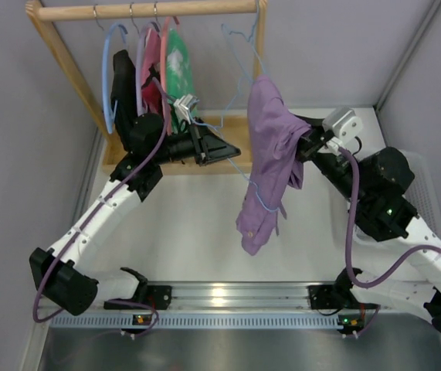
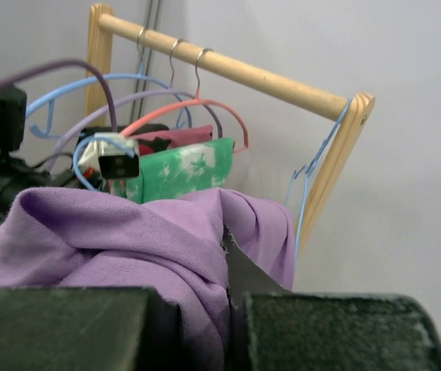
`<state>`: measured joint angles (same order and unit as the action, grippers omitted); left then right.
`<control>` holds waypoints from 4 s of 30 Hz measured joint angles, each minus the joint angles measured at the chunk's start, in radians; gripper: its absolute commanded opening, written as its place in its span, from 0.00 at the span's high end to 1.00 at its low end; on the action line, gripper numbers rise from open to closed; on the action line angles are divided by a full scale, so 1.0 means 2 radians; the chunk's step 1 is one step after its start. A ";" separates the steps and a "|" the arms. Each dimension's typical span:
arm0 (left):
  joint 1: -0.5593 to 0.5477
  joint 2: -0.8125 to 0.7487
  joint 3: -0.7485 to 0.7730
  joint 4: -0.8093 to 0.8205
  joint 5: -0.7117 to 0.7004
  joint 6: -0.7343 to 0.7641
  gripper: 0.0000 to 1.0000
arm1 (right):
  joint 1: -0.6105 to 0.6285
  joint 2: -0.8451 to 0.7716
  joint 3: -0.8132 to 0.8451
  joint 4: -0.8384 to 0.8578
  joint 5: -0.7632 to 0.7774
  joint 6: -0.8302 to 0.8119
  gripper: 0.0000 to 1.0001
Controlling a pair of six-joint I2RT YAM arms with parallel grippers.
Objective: Remove the trousers from the hanger
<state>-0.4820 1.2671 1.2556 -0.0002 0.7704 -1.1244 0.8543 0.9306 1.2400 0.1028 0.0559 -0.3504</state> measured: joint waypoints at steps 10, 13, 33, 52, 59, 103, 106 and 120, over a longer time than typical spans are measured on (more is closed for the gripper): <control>0.000 -0.014 -0.048 -0.001 0.000 0.011 1.00 | 0.000 0.030 0.067 0.000 -0.002 0.007 1.00; 0.000 -0.024 -0.069 -0.001 -0.001 0.012 1.00 | 0.000 0.042 0.087 0.000 0.000 0.001 1.00; 0.000 -0.043 -0.133 -0.031 -0.002 0.059 1.00 | -0.035 0.018 0.157 0.044 0.088 -0.038 1.00; 0.000 -0.049 -0.132 -0.039 0.003 0.102 1.00 | -0.380 -0.205 0.011 -0.060 0.230 0.009 1.00; 0.000 -0.052 -0.132 -0.042 0.004 0.104 1.00 | -0.416 -0.204 -0.049 -0.073 0.333 -0.062 1.00; -0.010 -0.105 -0.111 -0.066 0.001 0.150 1.00 | -0.590 0.271 -0.088 -0.140 0.112 -0.052 0.17; -0.013 -0.105 -0.091 -0.085 -0.014 0.166 1.00 | -0.592 0.258 -0.074 -0.179 0.095 -0.048 0.05; -0.037 -0.099 0.005 -0.164 -0.150 0.247 1.00 | -0.624 0.132 0.069 -0.383 -0.080 -0.035 0.01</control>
<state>-0.5560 1.0691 1.2663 -0.3279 0.4702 -0.6300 -0.3939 1.1946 1.3788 -0.6640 -0.1043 -0.4210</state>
